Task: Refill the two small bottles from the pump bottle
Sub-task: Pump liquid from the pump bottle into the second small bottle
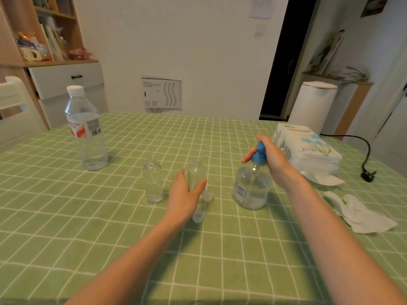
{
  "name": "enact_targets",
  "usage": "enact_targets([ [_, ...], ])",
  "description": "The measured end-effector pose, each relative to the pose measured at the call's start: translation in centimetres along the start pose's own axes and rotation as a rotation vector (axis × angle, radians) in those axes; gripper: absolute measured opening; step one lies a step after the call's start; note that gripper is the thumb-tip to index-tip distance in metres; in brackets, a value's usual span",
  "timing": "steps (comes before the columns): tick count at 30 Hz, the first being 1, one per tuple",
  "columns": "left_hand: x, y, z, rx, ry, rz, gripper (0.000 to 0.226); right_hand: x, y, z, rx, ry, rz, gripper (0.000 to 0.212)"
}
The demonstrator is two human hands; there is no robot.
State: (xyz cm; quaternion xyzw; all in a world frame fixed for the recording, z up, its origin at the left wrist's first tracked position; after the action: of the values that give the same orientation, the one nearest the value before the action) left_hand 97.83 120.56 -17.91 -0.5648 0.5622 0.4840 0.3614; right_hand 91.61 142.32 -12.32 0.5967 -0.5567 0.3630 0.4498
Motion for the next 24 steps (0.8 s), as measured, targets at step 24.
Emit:
enact_targets([
  [24,-4.9,-1.8,6.0,0.326,-0.236,0.166,0.023,0.7,-0.6,0.1,-0.041,-0.020,0.031,0.063],
])
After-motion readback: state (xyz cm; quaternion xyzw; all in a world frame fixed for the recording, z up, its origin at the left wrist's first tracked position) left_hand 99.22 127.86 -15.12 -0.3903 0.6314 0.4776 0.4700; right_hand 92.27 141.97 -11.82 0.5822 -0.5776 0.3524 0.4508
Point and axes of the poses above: each hand's wrist, its own y-axis towards the middle knuckle, its own z-axis out of the palm, x = y × z, the point moved 2 cm from there along y, towards the middle knuckle, and after that the axes turned 5 degrees about -y, right-handed, at the moved point
